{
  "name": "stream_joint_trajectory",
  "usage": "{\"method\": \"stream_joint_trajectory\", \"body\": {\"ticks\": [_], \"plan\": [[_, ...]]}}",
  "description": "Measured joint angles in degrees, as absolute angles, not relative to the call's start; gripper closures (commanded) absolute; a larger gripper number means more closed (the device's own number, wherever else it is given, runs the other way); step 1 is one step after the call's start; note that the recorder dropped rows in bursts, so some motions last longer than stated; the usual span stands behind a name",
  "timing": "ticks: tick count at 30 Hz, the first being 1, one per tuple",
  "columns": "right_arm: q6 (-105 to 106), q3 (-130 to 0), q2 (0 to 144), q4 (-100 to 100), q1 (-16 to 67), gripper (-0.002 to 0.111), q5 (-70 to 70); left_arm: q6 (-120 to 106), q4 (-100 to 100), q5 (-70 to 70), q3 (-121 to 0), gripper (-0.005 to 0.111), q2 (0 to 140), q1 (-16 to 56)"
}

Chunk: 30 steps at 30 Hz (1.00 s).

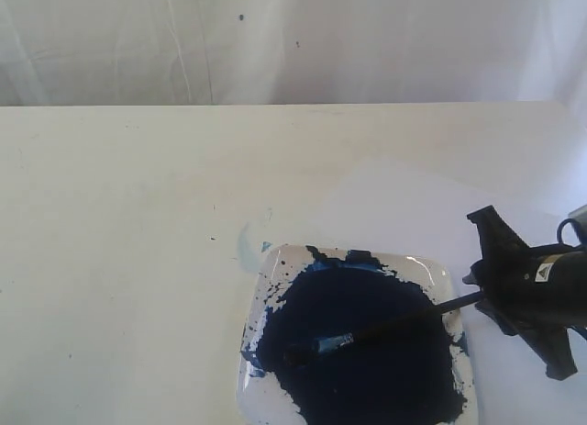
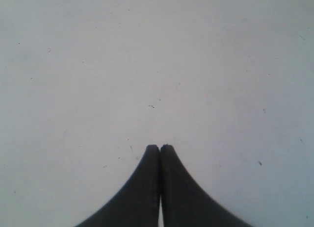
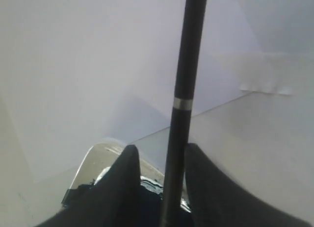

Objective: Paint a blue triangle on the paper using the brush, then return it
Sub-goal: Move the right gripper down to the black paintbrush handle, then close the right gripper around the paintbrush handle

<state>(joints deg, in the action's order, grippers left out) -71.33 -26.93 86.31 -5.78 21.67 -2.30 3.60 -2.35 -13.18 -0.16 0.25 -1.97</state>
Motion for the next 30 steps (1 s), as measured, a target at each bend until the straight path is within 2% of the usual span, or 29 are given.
{"method": "stream_joint_trajectory", "body": {"ticks": [30], "plan": [[-73.5,-26.9,89.3,-5.9,22.0,0.078,-7.5,3.6,-2.3,-13.2,-0.2,0.107,0.3,-2.0]]}}
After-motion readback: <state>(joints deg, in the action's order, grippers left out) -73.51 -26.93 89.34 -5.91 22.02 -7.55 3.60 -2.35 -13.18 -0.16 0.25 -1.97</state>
